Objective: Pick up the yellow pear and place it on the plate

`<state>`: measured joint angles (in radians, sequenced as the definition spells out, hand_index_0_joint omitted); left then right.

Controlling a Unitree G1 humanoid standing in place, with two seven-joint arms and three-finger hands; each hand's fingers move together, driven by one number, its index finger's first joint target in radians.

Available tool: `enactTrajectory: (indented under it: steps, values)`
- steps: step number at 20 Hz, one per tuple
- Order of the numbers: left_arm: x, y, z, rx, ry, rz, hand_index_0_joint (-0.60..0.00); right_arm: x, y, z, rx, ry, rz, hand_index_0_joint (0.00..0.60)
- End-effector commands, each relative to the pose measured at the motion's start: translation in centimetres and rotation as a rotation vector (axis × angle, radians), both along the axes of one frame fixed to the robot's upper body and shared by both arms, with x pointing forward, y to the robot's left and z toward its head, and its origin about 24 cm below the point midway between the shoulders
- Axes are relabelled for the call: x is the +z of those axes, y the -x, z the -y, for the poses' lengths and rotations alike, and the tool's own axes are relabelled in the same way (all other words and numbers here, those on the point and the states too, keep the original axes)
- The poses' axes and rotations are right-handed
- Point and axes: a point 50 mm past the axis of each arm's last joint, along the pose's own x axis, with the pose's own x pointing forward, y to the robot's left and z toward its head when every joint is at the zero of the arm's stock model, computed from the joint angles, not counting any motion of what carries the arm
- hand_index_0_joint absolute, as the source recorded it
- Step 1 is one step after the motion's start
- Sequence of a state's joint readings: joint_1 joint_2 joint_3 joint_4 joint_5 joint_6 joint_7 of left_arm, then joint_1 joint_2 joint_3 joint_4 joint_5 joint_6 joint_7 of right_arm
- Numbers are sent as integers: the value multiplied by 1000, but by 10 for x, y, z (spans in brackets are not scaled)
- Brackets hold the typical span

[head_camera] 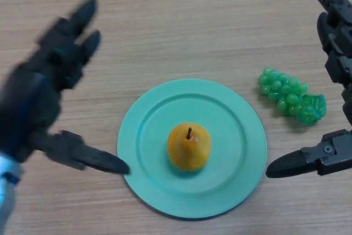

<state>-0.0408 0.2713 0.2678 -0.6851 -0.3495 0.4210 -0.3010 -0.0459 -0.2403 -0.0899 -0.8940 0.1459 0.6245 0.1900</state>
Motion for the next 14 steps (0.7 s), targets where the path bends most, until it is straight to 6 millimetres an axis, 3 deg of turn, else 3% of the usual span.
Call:
enactTrajectory:
  steps: [1,6,14]
  values:
    - [31,7,-13,41,53,134,0,24,7,1,10,18,203,0]
    - [39,5,-15,80,36,209,0,20,3,1,23,20,203,0]
    - [31,6,-7,98,-43,234,0,18,-4,-4,31,-13,188,0]
